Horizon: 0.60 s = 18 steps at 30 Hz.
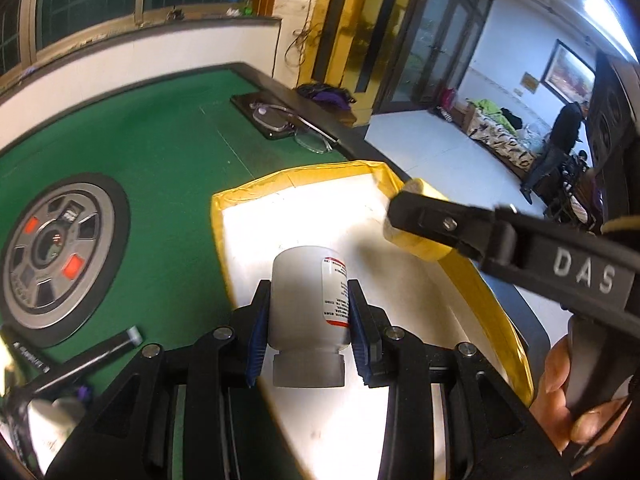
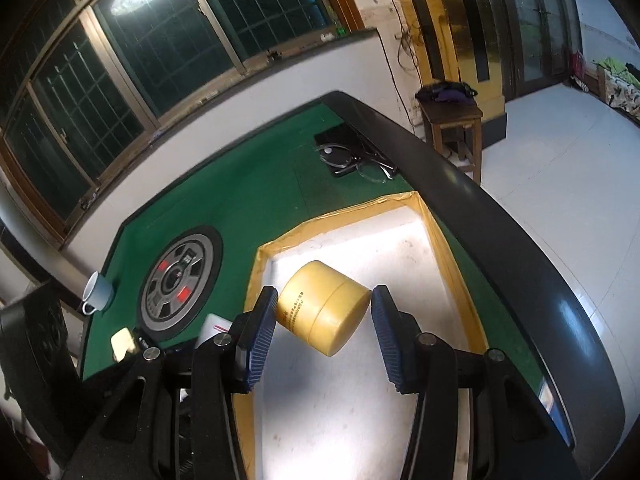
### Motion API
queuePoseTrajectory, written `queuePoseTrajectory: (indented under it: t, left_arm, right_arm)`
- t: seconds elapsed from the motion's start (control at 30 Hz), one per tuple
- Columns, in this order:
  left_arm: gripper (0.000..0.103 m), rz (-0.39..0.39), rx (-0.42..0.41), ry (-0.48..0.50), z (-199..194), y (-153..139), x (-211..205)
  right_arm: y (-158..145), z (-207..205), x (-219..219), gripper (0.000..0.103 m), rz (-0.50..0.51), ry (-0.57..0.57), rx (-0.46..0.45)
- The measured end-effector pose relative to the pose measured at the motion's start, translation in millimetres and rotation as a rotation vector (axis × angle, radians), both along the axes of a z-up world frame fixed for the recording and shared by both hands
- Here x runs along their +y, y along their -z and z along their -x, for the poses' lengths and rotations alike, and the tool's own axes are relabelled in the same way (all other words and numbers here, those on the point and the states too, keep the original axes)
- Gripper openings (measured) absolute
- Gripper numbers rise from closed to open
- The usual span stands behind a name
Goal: Organize rigid objects
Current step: 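Carry the white bottle and yellow container over the white tray with both tools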
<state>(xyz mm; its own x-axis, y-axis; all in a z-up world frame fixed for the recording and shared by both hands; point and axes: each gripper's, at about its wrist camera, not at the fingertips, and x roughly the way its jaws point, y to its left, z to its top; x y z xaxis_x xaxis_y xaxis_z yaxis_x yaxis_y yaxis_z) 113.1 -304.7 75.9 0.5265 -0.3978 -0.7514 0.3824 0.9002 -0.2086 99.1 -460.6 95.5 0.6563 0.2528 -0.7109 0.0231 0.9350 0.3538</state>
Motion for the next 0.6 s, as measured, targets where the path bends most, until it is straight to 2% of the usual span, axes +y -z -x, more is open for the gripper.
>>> queuePoseTrajectory:
  t: [0.13, 0.27, 0.43, 0.6]
  left_arm:
    - [0.033, -0.032, -0.002, -0.038, -18, 6, -11]
    - [0.033, -0.037, 0.036, -0.059, -29, 17, -15]
    - [0.032, -0.041, 0.062, -0.063, -33, 27, -17]
    - [0.032, -0.021, 0.142, -0.068, -36, 37, -16]
  right_arm:
    - [14, -38, -4, 0.043, 0.032, 0.015, 0.078]
    - [33, -65, -9, 0.043, 0.025, 0.036, 0.154]
    - [44, -77, -5, 0.043, 0.047, 0.034, 0.187]
    - [50, -81, 0, 0.043, 0.062, 0.023, 0.201]
